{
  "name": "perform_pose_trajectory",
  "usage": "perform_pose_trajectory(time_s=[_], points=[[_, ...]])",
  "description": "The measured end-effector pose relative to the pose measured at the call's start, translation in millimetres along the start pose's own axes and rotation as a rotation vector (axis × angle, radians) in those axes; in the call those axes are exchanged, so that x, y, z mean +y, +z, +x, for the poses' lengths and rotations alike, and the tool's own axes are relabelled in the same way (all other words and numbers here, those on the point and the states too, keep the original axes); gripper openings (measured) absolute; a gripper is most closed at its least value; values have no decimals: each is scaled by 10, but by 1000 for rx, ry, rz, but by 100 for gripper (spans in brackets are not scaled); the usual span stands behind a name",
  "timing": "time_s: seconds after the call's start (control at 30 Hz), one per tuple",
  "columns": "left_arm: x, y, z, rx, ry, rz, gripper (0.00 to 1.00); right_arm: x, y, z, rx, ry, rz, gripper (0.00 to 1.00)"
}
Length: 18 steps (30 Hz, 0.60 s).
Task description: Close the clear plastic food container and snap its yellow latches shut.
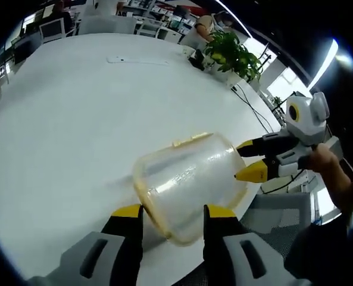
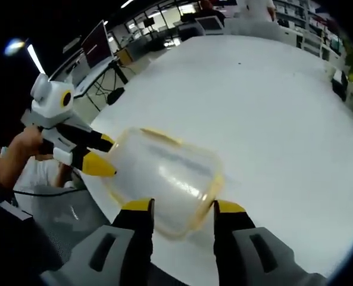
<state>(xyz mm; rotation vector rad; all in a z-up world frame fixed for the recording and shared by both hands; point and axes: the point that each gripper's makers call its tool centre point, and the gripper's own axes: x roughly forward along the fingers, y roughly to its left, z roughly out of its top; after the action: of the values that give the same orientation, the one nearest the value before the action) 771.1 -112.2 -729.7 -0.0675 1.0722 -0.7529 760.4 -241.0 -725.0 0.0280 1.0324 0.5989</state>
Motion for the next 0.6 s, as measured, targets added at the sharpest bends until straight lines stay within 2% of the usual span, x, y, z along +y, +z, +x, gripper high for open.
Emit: perform_pose_trajectory(time_s=[0.1, 0.2, 0.37, 0.6], points=[[-10, -8, -3, -9, -5, 8, 34, -3, -2, -3, -1, 12, -25, 37], [-35, -22, -1, -11, -8, 52, 37, -8, 2, -28, 0, 13, -96, 37], [-57, -24, -14, -11, -11, 69, 39, -29, 11, -78, 14, -6, -205, 36], [-51, 17, -75, -15, 2, 123, 38, -31, 54, -131, 7, 14, -275, 35]])
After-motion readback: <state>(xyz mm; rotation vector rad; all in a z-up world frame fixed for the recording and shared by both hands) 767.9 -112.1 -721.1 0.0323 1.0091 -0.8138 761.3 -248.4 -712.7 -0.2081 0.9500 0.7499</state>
